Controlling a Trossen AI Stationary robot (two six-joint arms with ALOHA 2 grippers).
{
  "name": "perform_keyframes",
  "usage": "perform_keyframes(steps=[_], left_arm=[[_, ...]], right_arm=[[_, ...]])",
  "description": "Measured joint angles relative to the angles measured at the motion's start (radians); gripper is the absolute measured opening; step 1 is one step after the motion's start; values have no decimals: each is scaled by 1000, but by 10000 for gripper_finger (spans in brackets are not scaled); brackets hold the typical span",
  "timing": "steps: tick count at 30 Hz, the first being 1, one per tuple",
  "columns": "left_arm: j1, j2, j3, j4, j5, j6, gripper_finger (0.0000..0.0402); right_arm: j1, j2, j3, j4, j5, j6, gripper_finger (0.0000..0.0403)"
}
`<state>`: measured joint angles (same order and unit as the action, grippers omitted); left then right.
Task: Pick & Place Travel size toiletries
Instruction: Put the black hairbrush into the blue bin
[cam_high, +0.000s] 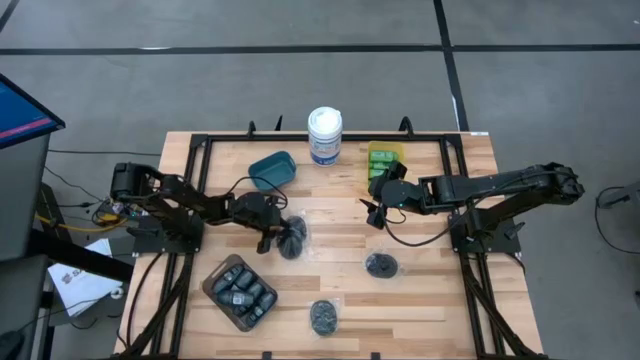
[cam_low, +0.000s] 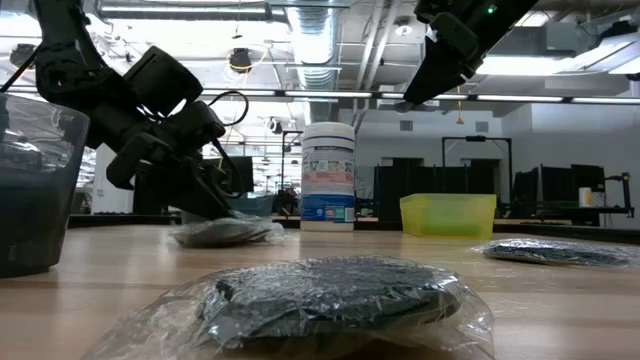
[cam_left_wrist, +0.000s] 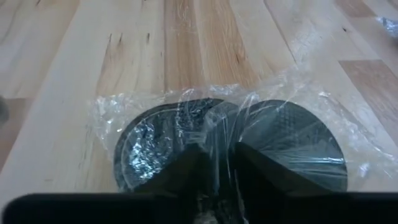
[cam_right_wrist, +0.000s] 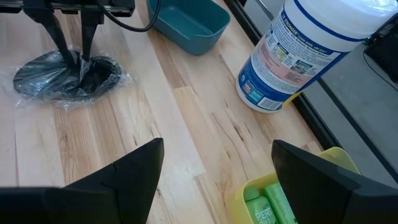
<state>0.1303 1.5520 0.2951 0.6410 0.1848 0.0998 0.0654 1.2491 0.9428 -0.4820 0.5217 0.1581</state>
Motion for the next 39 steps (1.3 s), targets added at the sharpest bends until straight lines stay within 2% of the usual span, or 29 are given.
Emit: perform_keyframes(steps=[8,15,22,26,31,33,35,39], left_arm=[[0,0,0,4,0,-3,8],[-3,-36,0,31,-1,-37,2],[-5,-220,0,36,-19,-30,2],[0,-342,0,35,-185,15,2],[33,-443,0,34,-548,137,1],[62,-457,0,34,-661,175,1],[99,-457,0,29,-719,189,1],[182,-435,0,28,-737,154,1]], right_arm=[[0,0,0,0,0,5,291],[1,0,0,-1,-1,11,291],[1,0,0,-4,-1,18,291],[1,0,0,-4,-1,18,291],[1,0,0,-4,-1,18,291],[1,0,0,-4,-1,18,291],[1,0,0,-4,-1,18,291],[1,0,0,-4,-1,18,291]])
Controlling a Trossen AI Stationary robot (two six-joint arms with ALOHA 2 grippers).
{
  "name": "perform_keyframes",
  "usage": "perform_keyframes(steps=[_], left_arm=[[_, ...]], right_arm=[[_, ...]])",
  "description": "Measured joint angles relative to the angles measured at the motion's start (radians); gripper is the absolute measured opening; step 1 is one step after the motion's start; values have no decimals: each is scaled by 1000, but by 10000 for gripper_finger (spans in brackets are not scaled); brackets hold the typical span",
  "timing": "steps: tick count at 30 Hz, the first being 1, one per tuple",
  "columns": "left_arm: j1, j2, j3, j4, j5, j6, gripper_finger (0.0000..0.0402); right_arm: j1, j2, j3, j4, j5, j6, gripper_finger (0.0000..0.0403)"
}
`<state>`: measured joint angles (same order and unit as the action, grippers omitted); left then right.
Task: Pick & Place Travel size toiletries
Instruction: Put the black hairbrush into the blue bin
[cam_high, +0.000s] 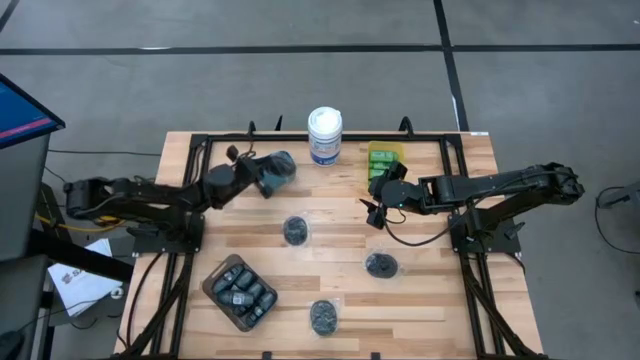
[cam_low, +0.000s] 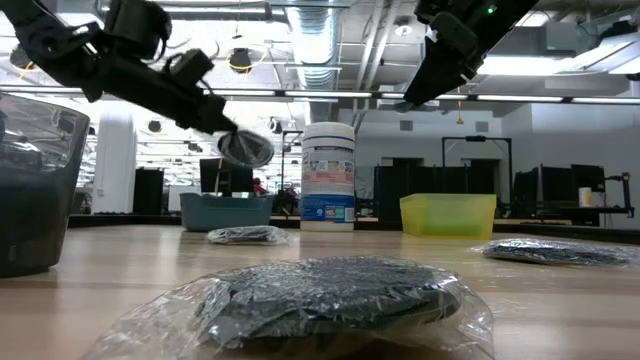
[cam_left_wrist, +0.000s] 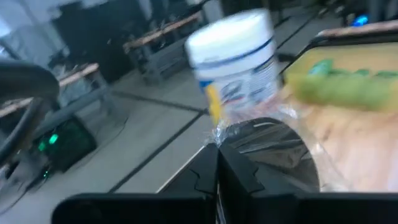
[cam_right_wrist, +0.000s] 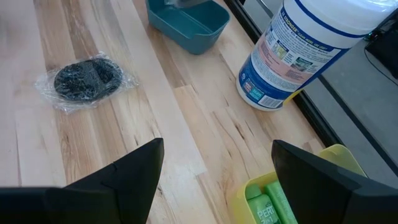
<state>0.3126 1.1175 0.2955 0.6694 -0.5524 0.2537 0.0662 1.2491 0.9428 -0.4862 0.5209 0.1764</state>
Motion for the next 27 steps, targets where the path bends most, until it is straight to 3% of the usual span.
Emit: perform_keyframes(steps=[10,16,23,27], left_arm=[[135,124,0,3,-1,-124,1],[143,206,0,4,-67,-172,1],[143,240,0,3,-71,-279,2],[132,240,0,-1,-70,-292,24]], right_arm=[[0,0,0,0,0,8,291],[7,0,0,0,0,8,291],[13,0,0,-1,0,8,291],[13,0,0,-1,0,8,291]])
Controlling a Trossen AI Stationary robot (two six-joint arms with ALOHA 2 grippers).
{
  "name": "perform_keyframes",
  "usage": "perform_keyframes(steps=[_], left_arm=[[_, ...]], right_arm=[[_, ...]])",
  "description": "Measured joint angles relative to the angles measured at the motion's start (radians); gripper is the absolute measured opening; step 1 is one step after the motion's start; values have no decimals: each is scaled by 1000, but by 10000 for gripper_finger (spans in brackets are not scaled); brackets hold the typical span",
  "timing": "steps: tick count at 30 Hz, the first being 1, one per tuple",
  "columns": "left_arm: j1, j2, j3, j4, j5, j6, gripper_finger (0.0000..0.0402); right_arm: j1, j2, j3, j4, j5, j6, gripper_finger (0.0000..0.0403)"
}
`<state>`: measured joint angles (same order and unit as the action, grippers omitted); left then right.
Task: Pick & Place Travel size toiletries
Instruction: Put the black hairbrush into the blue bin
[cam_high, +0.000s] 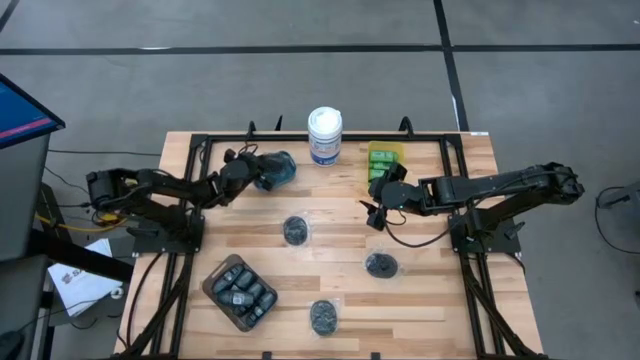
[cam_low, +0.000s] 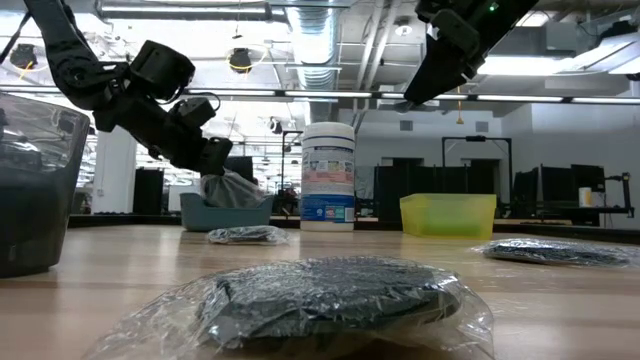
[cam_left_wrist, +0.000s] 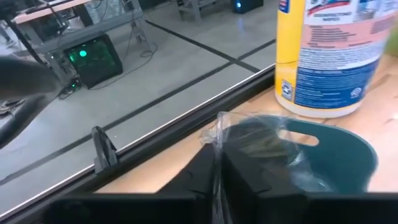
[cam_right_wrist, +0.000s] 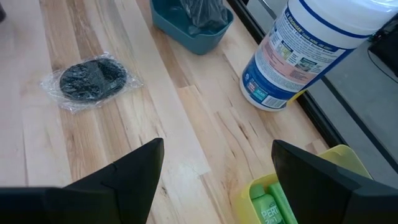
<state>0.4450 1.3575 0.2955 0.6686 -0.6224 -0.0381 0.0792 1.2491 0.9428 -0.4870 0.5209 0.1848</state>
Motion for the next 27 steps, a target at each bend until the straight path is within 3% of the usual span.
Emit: perform_keyframes(steps=[12,19,21,25,27], left_arm=[[-36,-32,0,-12,1,38,203],[-69,-171,0,-9,7,39,233],[-67,-197,0,-18,101,57,228],[-98,-205,0,-37,430,67,207],[-145,-196,0,-39,531,94,198]], right_arm=[[0,0,0,-5,-1,0,291],[0,0,0,-11,-2,1,291],[0,0,0,-11,-2,1,291],[0,0,0,-10,-2,3,291],[0,0,0,-10,-2,12,291]])
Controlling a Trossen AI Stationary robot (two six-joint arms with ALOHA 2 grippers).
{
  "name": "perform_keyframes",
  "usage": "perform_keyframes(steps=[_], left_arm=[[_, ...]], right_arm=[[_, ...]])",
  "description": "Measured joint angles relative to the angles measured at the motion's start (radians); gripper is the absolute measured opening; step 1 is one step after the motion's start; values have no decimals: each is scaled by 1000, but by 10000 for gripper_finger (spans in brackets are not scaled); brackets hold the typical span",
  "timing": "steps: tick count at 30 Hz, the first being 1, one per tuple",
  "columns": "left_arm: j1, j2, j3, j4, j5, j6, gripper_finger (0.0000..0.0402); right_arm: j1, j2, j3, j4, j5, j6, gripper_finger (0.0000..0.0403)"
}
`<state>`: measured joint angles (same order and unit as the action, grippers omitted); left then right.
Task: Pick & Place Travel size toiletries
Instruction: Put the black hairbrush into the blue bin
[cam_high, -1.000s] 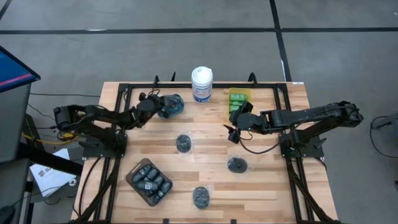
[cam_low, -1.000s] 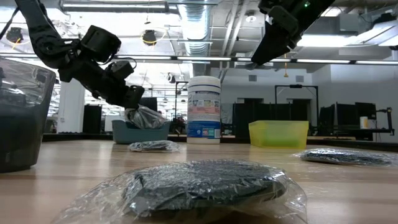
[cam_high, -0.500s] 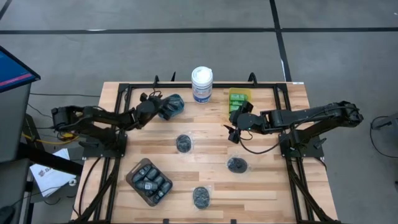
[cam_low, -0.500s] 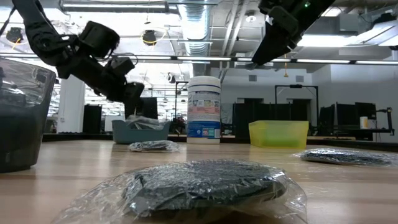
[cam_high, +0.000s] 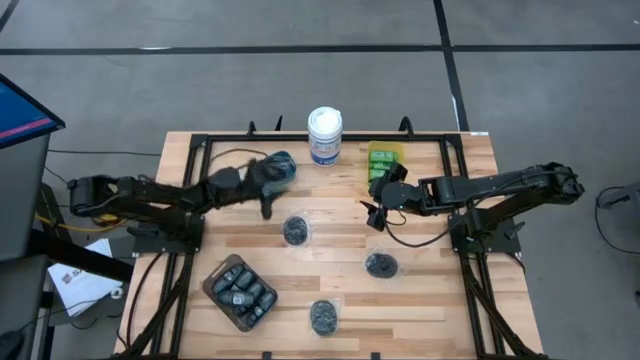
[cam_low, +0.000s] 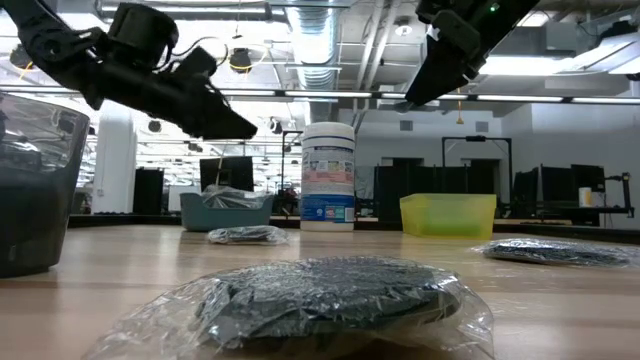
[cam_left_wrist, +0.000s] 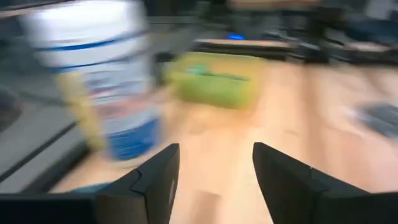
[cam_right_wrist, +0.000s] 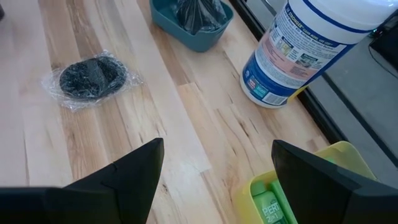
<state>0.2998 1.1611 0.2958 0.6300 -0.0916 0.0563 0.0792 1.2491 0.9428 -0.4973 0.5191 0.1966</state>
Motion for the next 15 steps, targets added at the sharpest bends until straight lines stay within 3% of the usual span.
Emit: perform_keyframes(steps=[5,11,15], left_arm=[[-173,38,0,-8,37,120,204],[-332,104,0,-2,35,126,259],[-406,182,10,-1,-19,132,287]], right_arm=[[0,0,0,0,-2,14,291],[0,0,0,4,-28,15,291],[0,0,0,5,-28,17,291]])
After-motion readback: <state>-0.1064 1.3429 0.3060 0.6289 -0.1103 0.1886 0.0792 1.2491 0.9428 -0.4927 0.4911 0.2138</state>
